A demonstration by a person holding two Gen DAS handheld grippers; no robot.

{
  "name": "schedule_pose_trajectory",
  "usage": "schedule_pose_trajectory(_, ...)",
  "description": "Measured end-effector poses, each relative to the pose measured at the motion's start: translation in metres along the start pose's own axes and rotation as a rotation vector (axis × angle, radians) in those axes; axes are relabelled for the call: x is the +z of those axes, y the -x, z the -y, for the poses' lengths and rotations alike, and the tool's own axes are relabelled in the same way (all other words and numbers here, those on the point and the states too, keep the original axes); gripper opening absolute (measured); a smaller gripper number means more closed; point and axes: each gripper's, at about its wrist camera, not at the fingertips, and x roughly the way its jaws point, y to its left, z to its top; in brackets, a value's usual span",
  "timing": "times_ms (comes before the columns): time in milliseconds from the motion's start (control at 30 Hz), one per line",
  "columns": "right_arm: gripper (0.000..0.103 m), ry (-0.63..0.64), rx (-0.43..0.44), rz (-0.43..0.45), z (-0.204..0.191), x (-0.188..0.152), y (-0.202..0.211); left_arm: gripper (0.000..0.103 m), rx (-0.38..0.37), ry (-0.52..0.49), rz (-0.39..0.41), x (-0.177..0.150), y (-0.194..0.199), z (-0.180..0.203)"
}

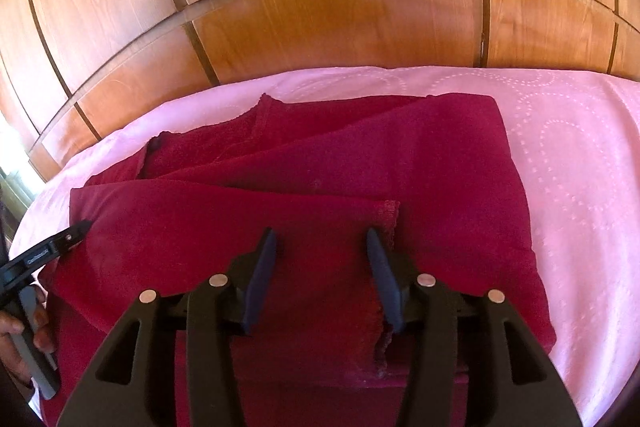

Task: Fold small clothes

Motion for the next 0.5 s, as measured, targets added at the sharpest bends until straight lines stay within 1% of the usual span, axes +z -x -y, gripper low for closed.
schedule_pose_trajectory(67, 0.053, 0.005, 0.006, 0.000, -0.002, 0.001, -0.001, 0.056, -0.016, -0.004, 0.008, -0.008, 0.016, 0.003)
schedule_pose_trajectory(100, 0.056, 0.010, 0.007, -0.001, -0.004, 0.001, -0.002, 0.056, -0.037, -0.014, 0.016, -0.015, 0.028, 0.006)
schedule_pose_trajectory(133, 0.057, 0.019, 0.006, -0.003, -0.006, 0.001, -0.002, 0.056, -0.047, -0.037, 0.024, -0.023, 0.037, 0.010)
schedule_pose_trajectory(167, 0.061, 0.031, 0.002, -0.005, -0.009, 0.001, -0.003, 0.056, -0.037, -0.064, 0.030, -0.029, 0.042, 0.014)
schedule_pose_trajectory(267, 0.066, 0.062, -0.017, -0.008, -0.015, 0.000, -0.005, 0.056, -0.003, -0.126, 0.027, -0.043, 0.043, 0.024)
schedule_pose_trajectory(300, 0.067, 0.070, -0.023, -0.009, -0.017, 0.000, -0.006, 0.056, 0.008, -0.132, 0.019, -0.046, 0.041, 0.025)
schedule_pose_trajectory(500, 0.072, 0.075, -0.011, -0.012, -0.017, 0.000, -0.008, 0.056, 0.014, -0.119, 0.013, -0.048, 0.036, 0.025)
